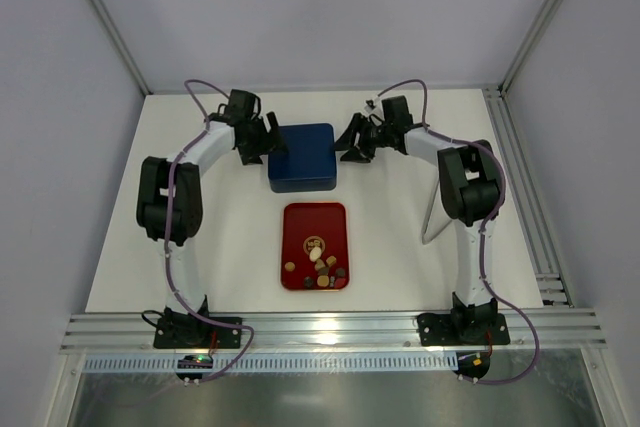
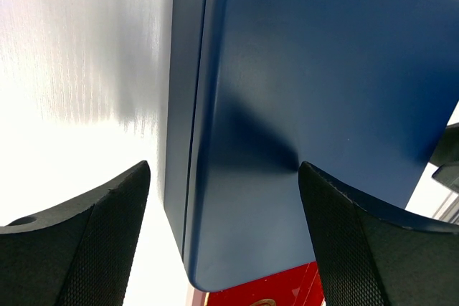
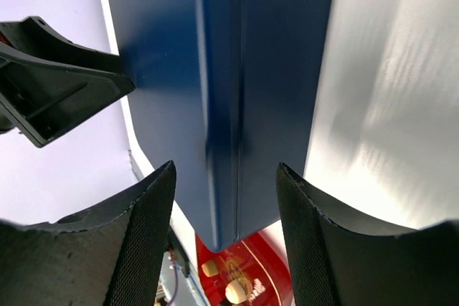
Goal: Pack the chocolate
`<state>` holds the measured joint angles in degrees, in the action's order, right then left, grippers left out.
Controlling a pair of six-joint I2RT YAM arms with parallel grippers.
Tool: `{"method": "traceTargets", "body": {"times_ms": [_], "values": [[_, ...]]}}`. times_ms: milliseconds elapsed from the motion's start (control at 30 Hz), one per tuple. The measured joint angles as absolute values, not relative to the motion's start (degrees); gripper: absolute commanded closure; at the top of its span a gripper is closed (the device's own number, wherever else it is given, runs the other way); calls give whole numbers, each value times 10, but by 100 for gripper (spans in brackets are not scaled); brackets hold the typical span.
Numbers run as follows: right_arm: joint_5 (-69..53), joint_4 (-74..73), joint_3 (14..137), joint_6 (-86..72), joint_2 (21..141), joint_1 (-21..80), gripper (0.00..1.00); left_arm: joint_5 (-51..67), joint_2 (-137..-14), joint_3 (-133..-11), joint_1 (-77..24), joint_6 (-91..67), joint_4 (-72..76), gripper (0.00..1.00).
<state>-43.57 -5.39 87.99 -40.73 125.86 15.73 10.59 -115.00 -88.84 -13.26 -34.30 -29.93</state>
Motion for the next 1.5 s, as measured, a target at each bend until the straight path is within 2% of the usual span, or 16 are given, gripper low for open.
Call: {"method": "traceTargets", "body": {"times_ms": [500, 733, 867, 933, 1067, 1133, 1167, 1300, 1367, 1500], "values": [[-370, -133, 898, -343, 1255, 192, 41, 91, -1148, -868, -135, -375, -284, 29], [-365, -134, 899, -342, 1253, 196, 50, 95, -1143, -852, -135, -388, -263, 32], [-364, -138, 903, -342, 1251, 196, 61, 97, -1143, -849, -135, -393, -252, 37], [-361, -140, 905, -342, 1250, 195, 59, 98, -1143, -847, -135, -396, -247, 39], [-351, -158, 915, -337, 1250, 197, 47, 98, -1136, -836, -134, -400, -237, 39], [-338, -176, 928, -331, 1253, 199, 44, 97, -1132, -831, -134, -401, -234, 37], [-333, -187, 937, -328, 1255, 199, 41, 96, -1129, -829, -134, -401, -234, 36], [-315, -224, 1001, -312, 1281, 201, 35, 88, -1120, -822, -134, -397, -249, 18], [-309, -234, 1027, -305, 1289, 201, 33, 81, -1118, -823, -134, -394, -258, 14], [-306, -242, 1069, -300, 1300, 200, 29, 76, -1119, -837, -131, -378, -277, 12]]}}
